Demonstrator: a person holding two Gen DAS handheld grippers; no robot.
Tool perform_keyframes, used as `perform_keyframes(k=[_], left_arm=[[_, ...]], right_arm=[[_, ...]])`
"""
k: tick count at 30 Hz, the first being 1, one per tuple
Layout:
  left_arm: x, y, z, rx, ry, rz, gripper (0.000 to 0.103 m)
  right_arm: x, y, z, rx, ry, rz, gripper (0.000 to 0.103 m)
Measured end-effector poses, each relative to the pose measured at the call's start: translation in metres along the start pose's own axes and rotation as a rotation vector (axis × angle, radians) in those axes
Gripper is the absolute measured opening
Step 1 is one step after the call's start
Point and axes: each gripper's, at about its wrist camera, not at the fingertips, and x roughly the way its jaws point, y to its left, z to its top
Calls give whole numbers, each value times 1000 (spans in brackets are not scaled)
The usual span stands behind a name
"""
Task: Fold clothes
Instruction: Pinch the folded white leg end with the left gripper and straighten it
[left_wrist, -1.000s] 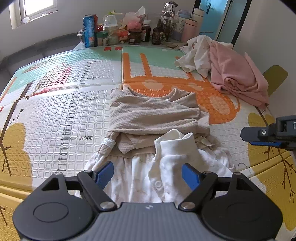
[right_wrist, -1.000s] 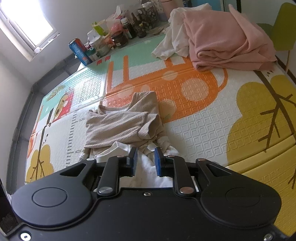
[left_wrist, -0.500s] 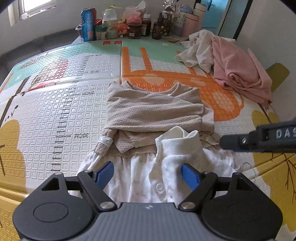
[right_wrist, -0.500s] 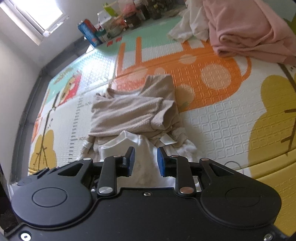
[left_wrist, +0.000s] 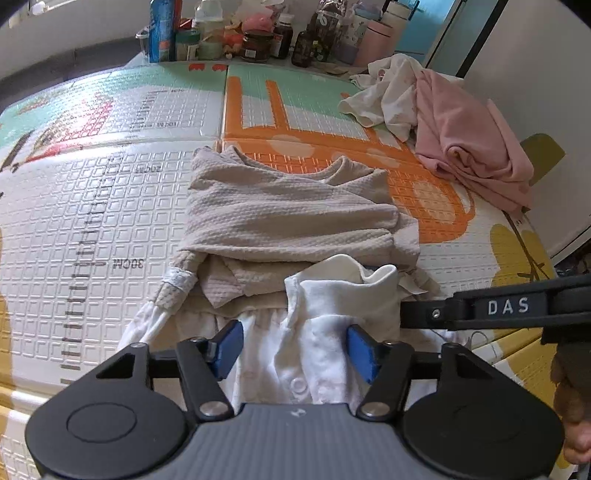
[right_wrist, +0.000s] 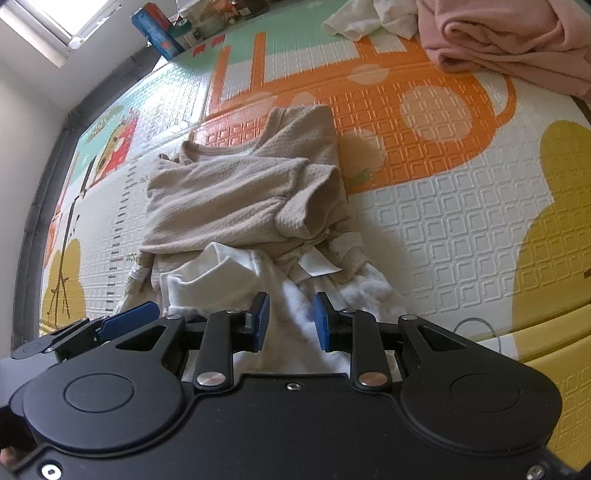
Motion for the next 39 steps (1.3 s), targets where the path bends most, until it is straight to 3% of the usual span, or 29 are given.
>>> perform_keyframes(k=[4, 11, 18, 27, 31, 36, 39], left_arm=[[0, -1, -2, 12, -2, -41, 37], [-5, 2, -1, -11, -10, -77, 26], [-25, -5, 2, 0, -67, -127, 24], [-26, -29, 16, 43, -104, -142, 21], [-20, -31, 25, 48, -86, -129, 21], [-9, -27, 24, 42, -50, -101, 21], [-7, -28, 20, 66, -43, -70, 22]], right_arm=[[4, 0, -3, -7, 1, -18, 12], [-10, -1, -8, 2, -28, 9, 4], [-47, -6, -17, 40, -105, 44, 3], [-84, -25, -33, 77, -202, 5, 3], [-80, -27, -32, 75, -201, 12, 3], [-59, -23, -30, 43, -104, -108, 4], [-52, -32, -31, 82, -83, -109, 6]])
